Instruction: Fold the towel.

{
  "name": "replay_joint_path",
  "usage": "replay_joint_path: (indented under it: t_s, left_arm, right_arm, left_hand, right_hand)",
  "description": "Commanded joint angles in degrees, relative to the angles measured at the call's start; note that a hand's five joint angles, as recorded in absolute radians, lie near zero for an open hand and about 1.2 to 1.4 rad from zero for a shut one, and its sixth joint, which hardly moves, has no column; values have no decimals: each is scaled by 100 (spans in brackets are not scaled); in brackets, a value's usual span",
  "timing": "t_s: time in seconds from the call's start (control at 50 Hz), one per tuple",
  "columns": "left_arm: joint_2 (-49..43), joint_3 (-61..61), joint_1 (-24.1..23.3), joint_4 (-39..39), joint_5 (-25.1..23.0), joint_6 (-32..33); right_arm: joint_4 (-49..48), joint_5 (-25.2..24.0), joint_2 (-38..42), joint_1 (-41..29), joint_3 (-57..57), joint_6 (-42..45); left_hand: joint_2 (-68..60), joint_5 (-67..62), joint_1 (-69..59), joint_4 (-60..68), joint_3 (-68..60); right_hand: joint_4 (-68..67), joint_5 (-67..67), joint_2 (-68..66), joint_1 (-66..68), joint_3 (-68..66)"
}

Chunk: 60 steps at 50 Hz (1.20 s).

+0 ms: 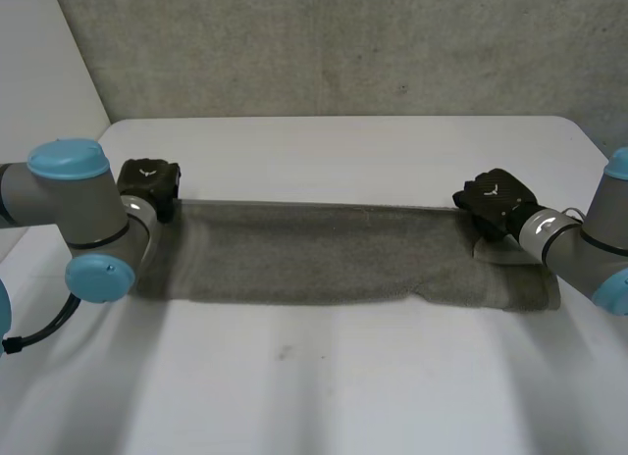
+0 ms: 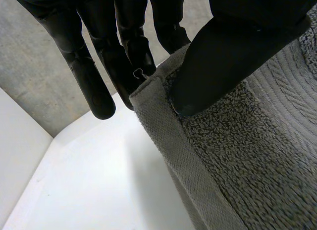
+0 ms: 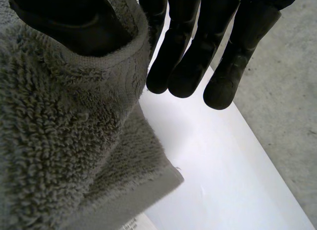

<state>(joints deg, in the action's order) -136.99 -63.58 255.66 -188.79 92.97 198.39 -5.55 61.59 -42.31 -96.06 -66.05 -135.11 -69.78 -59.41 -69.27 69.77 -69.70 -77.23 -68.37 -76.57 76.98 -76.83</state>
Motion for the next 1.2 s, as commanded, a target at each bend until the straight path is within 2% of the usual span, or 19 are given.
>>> replay_joint_path:
  t_s: [0.02,0.2,0.22,0.24,0.26,0.28,0.3,0.32,0.36,0.38,0.56,0.7,0.82,0.94,1.0,1.04,1.16,1.2]
  left_arm:
    - [-4,109,1,0,99,24]
    - [-30,74,1,-9,55,24]
    - [-73,65,1,-18,37,-2]
    - [-109,82,1,-26,20,-20]
    - [-109,83,1,-27,20,-20]
    - [-126,83,1,-18,11,-29]
    - [-127,83,1,-18,11,-29]
    - [-127,65,1,-18,19,-72]
    - [-109,65,-8,-44,11,-125]
    - [-83,65,-8,-79,11,-186]
    - [242,-40,-16,-299,37,-512]
    - [523,-382,-16,-317,28,-512]
    - [752,-690,-16,-317,28,-512]
    - [1015,-910,-16,-317,28,-530]
    - [1252,-1112,-16,-317,20,-634]
    - [1403,-1245,-16,-317,20,-732]
    - [2025,-1849,-16,-308,11,-1477]
    - [2167,-1992,-16,-308,11,-1690]
  right_arm:
    - [1,-244,197,-9,215,-208]
    - [1,-279,434,0,531,-358]
    - [1,-244,443,0,567,-375]
    - [1,-244,443,0,567,-375]
    - [1,-244,443,0,593,-393]
    - [1,-278,417,0,628,-393]
    - [1,-279,416,0,629,-393]
    - [1,-279,373,8,672,-402]
    - [1,-279,303,17,725,-402]
    - [10,-305,206,26,786,-410]
    - [-43,-367,-278,70,1077,-1017]
    - [-69,-437,-454,79,1121,-1701]
    - [-60,-419,-507,87,1103,-1834]
    - [89,-235,-726,87,963,-1887]
    - [458,-41,-1016,87,673,-1992]
    - [1018,265,-1375,87,323,-2036]
    - [1829,758,-1843,202,-391,-2054]
    - [2066,881,-2131,333,-1047,-2037]
  left_hand:
    - [-1022,-1059,-1073,1023,-1030]
    - [-1022,-1059,-1073,1023,-1030]
    - [-1022,-1059,-1073,1023,-1030]
    - [-1022,-1059,-1073,1023,-1030]
    - [-1022,-1059,-1073,1023,-1030]
    - [2589,2553,2539,-2588,2582]
    - [2625,2589,2575,-2624,2618]
    - [5978,5941,5927,-5977,5970]
    - [5620,5584,5569,-5619,5612]
    - [5978,5941,5927,-5977,5970]
    - [5978,5941,5927,-5977,5970]
    - [5978,5941,5927,-5977,5970]
    - [5978,5941,5927,-5977,5970]
    - [5978,5941,5927,-5977,5970]
    - [5978,5941,5927,-5977,5970]
    - [5978,5941,5927,-5977,5970]
    - [5978,5941,5927,-5977,5970]
    - [5978,5941,5927,-5977,5970]
  right_hand:
    - [-277,-163,-343,302,-317]
    - [-117,-2,-182,141,-156]
    - [2733,2847,2667,-2708,2693]
    - [2761,2876,2696,-2737,2722]
    - [6723,6837,6657,-6698,6683]
    - [6723,6837,6657,-6698,6683]
    - [6723,6837,6657,-6698,6683]
    - [6723,6837,6657,-6698,6683]
    - [6723,6837,6657,-6698,6683]
    - [6723,6837,6657,-6698,6683]
    - [6723,6837,6657,-6698,6683]
    - [6723,6837,6657,-6698,6683]
    - [6723,6837,6657,-6698,6683]
    - [6723,6837,6657,-6698,6683]
    - [6723,6837,6657,-6698,6683]
    - [6723,6837,6657,-6698,6683]
    - [6723,6837,6657,-6698,6683]
    - [6650,6764,6584,-6626,6610]
